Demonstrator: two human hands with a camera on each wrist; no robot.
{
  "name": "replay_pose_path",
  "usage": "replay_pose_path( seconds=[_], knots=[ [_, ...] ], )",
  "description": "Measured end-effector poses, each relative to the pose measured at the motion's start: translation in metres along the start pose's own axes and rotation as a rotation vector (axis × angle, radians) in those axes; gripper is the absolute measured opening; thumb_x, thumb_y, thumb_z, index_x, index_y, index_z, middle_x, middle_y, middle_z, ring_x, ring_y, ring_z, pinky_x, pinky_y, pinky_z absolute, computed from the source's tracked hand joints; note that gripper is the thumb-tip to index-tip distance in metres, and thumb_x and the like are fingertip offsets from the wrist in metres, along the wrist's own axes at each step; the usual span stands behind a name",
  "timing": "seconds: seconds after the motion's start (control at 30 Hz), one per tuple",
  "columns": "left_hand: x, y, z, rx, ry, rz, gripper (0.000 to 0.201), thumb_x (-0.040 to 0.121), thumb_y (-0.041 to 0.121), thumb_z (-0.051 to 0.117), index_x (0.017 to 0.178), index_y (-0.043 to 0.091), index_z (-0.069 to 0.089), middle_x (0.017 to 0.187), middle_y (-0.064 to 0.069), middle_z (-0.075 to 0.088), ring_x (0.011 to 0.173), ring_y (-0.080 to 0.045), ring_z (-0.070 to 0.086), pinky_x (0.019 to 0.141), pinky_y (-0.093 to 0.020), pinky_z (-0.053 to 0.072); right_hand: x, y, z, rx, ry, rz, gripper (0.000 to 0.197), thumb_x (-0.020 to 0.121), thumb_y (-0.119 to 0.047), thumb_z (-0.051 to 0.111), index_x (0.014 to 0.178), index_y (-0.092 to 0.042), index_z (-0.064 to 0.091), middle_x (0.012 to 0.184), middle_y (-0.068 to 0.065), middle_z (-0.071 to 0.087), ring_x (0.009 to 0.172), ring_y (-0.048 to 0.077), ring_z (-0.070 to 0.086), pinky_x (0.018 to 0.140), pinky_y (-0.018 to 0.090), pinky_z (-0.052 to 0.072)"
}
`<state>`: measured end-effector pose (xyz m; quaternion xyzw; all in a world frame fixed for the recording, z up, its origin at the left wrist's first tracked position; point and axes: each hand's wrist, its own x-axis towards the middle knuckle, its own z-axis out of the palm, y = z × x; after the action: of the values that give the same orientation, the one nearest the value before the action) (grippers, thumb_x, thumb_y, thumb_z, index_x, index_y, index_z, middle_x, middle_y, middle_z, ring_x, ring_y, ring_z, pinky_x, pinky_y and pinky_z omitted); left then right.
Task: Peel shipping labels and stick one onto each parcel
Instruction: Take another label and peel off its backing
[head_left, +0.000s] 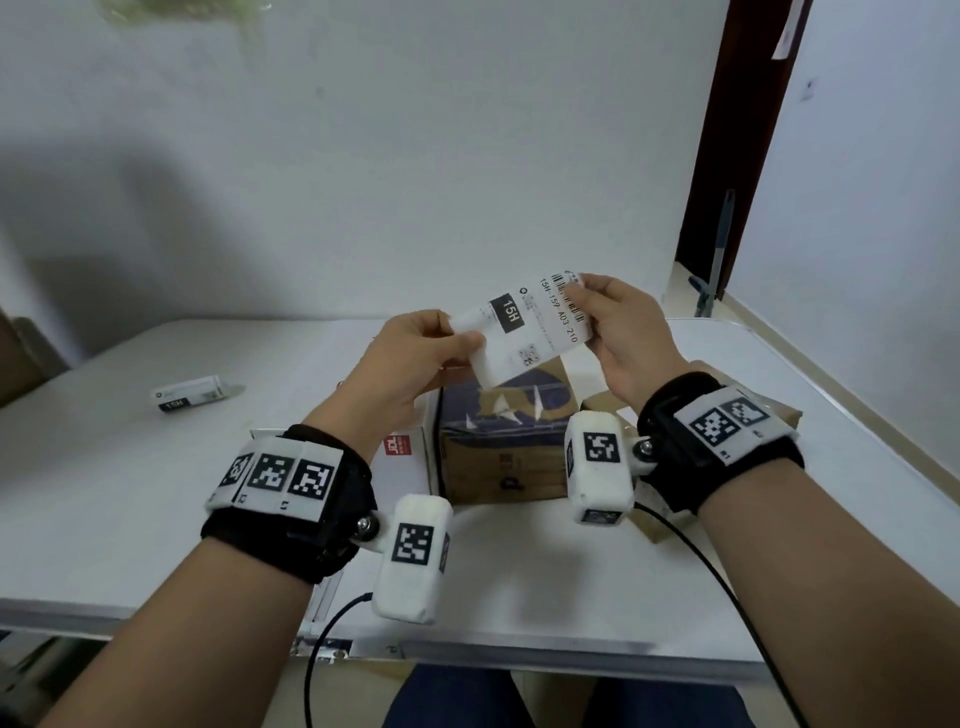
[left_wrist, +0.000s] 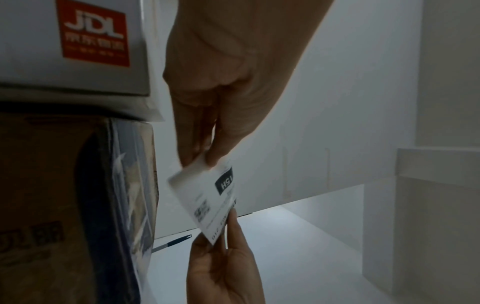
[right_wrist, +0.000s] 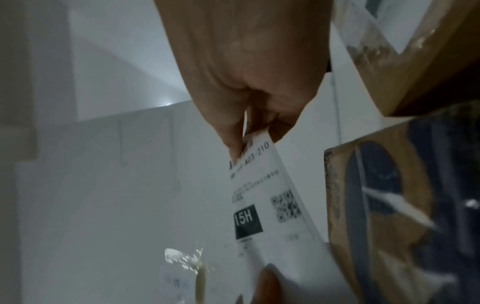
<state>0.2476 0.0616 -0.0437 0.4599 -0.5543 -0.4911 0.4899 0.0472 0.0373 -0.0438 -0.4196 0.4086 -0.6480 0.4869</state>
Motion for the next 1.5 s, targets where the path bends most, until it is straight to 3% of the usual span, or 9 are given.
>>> replay_pose_path(
  seconds=[0.17,0.33,0.6,0.87,1.1,1.3,1.37,1.43,1.5],
  knots=[
    [-0.006,0.002,0.003,0.063,-0.207,-0.076,0.003,0.088,0.009,0.066,0.086,0.008,0.065,0.090,-0.011,0.068,0.076,-0.016,0.063,0.074,-0.023,0.056,-0.004,0.000,0.001,-0.319,-0.066,-0.152,0.017,0.089,-0.009,0.065,0.104,-0.014,0.070,0.092,-0.001,0.068,0.086,0.012,0.063,0.080,0.023,0.053],
    [0.000,0.009,0.007,-0.046,-0.110,-0.012,0.013,0.091,0.018,0.064,0.095,0.008,0.071,0.075,0.001,0.072,0.070,-0.009,0.063,0.076,-0.023,0.055,-0.014,-0.002,0.006,-0.548,-0.348,-0.136,0.014,0.087,-0.010,0.067,0.099,-0.017,0.071,0.093,0.003,0.071,0.080,0.012,0.066,0.070,0.021,0.053],
    [-0.005,0.012,0.008,0.098,-0.071,0.094,0.016,0.087,0.014,0.069,0.098,0.003,0.071,0.084,-0.010,0.073,0.072,-0.015,0.069,0.073,-0.025,0.057,-0.018,-0.008,0.009,-0.787,-0.378,-0.338,0.016,0.086,-0.012,0.064,0.099,-0.019,0.072,0.094,-0.002,0.073,0.092,0.013,0.067,0.084,0.034,0.054],
    [-0.004,0.019,0.009,0.171,-0.082,0.108,0.017,0.089,0.014,0.066,0.094,-0.001,0.070,0.081,-0.014,0.073,0.074,-0.019,0.070,0.077,-0.029,0.058,-0.020,-0.013,0.013,-0.917,-0.375,-0.447,0.018,0.087,-0.011,0.060,0.095,-0.022,0.072,0.085,-0.012,0.067,0.092,0.010,0.063,0.072,0.017,0.047],
    [-0.005,0.022,0.012,0.195,-0.052,0.128,0.017,0.086,0.018,0.070,0.092,0.002,0.071,0.089,-0.016,0.075,0.078,-0.021,0.074,0.077,-0.029,0.060,-0.020,-0.014,0.012,-0.956,-0.365,-0.449,0.017,0.088,-0.015,0.060,0.096,-0.025,0.071,0.088,-0.013,0.066,0.098,0.012,0.063,0.080,0.029,0.051],
    [-0.002,0.022,0.013,0.226,-0.031,0.143,0.018,0.086,0.016,0.070,0.093,-0.001,0.071,0.086,-0.016,0.075,0.076,-0.020,0.074,0.069,-0.023,0.059,-0.022,-0.013,0.013,-1.001,-0.348,-0.455,0.017,0.087,-0.023,0.059,0.088,-0.038,0.065,0.088,-0.018,0.064,0.105,0.016,0.062,0.095,0.052,0.045],
    [-0.001,0.020,0.013,0.208,0.004,0.148,0.017,0.087,0.014,0.069,0.092,-0.002,0.070,0.085,-0.016,0.075,0.073,-0.019,0.073,0.069,-0.024,0.059,-0.021,-0.012,0.014,-1.035,-0.328,-0.467,0.017,0.086,-0.025,0.061,0.096,-0.037,0.067,0.101,-0.016,0.065,0.111,0.016,0.057,0.100,0.049,0.041],
    [0.000,0.017,0.014,0.161,0.043,0.139,0.017,0.088,0.013,0.067,0.093,-0.003,0.069,0.085,-0.015,0.075,0.072,-0.017,0.072,0.070,-0.025,0.059,-0.019,-0.011,0.014,-1.080,-0.249,-0.535,0.026,0.085,-0.024,0.065,0.109,-0.033,0.065,0.119,-0.010,0.056,0.119,0.016,0.046,0.104,0.037,0.036],
    [0.002,0.014,0.015,0.091,0.079,0.123,0.014,0.089,0.013,0.066,0.090,0.000,0.069,0.084,-0.013,0.075,0.073,-0.017,0.072,0.073,-0.026,0.060,-0.021,-0.013,0.016,-1.007,-0.135,-0.595,0.022,0.085,-0.020,0.066,0.106,-0.025,0.064,0.113,-0.007,0.052,0.109,0.014,0.052,0.094,0.025,0.042]
  ],
)
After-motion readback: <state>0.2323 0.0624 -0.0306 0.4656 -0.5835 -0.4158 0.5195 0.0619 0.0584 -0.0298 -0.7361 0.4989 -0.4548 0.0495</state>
